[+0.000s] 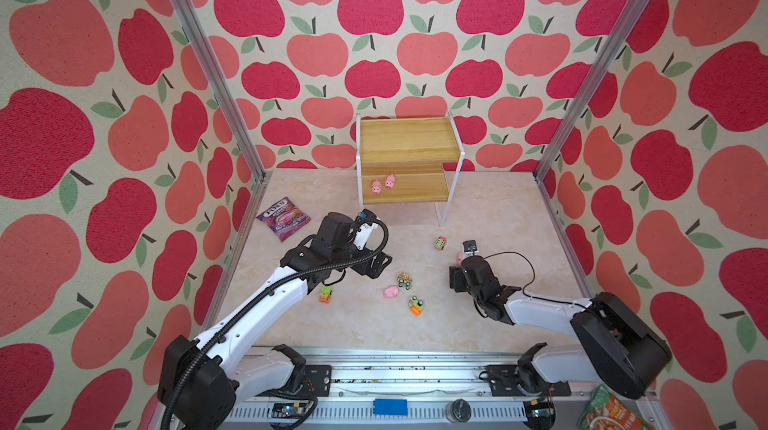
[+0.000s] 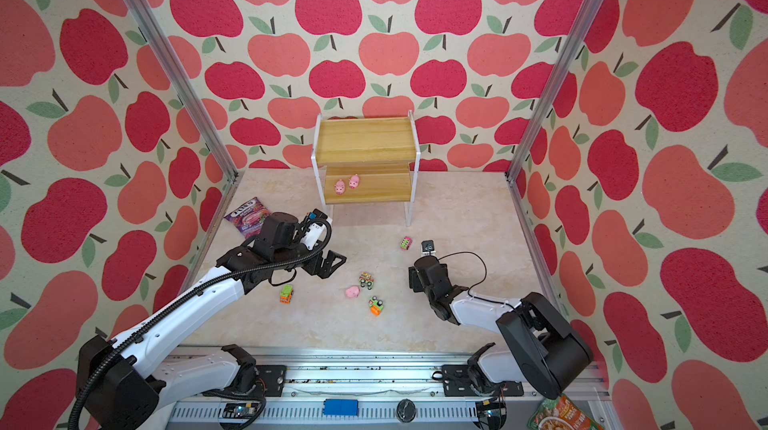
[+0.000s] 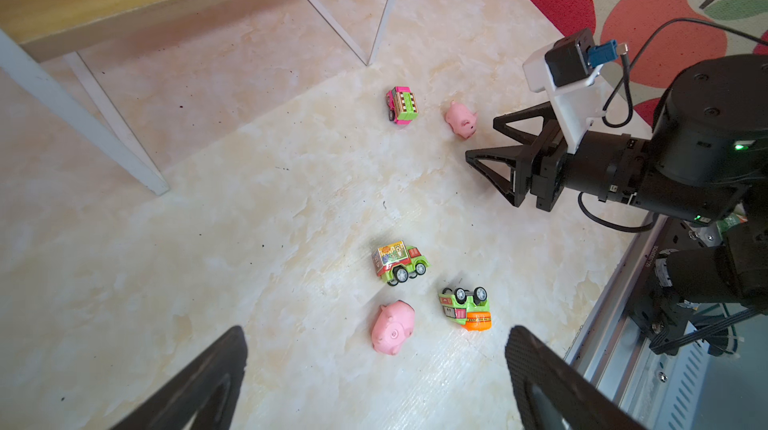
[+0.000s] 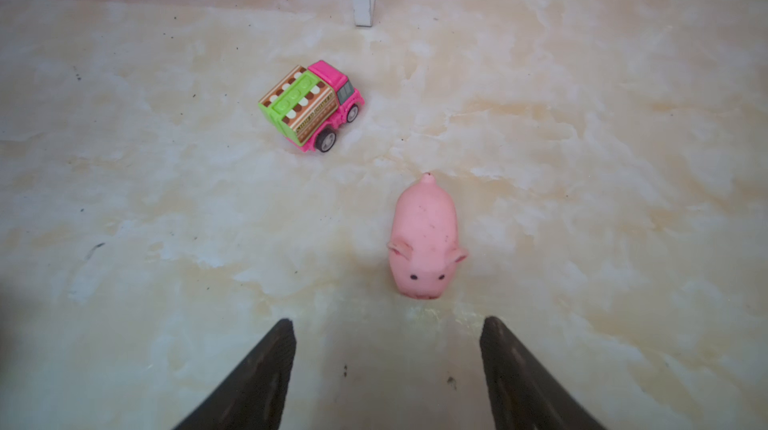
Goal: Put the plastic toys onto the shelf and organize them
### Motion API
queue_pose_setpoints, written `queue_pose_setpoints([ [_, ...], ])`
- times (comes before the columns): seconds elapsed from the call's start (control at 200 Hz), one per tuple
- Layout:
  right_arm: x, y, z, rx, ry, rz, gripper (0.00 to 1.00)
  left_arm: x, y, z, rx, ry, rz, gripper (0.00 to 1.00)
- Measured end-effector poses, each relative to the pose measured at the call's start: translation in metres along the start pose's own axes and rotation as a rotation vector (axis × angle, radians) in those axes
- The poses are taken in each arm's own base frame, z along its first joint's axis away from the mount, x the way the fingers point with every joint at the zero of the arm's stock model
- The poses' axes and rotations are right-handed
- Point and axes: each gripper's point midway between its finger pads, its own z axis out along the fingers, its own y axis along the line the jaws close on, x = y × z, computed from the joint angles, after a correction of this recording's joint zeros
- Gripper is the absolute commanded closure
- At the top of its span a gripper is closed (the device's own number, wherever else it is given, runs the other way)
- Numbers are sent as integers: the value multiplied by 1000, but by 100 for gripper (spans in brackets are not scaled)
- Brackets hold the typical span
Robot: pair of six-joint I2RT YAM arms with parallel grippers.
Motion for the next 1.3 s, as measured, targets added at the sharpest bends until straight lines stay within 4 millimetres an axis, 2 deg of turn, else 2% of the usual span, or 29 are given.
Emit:
queue_pose_setpoints([
  [0.15, -1, -6, 9, 35, -80, 31, 26, -1, -1, -1, -4, -6, 7, 0],
  [0.4, 1, -2, 30, 32, -142, 57, 27, -1, -1, -2, -4, -6, 8, 0],
  [0.575, -2, -8, 38, 42, -177, 88, 32, -1, -1, -2, -4, -6, 8, 0],
  [0.66, -6, -12, 39, 41, -195, 104, 38, -1, -1, -2, -4, -6, 8, 0],
  [0.951, -15, -16, 41, -30, -227, 128, 68, -1, -1, -2, -4, -6, 8, 0],
  [1.086, -23, -19, 32, -83, -237, 137, 73, -1, -1, -2, -5, -6, 8, 0],
  [1.301, -78, 4, -14, -245, -326, 120, 73, -2, 4, -2, -19, -9, 2, 0],
])
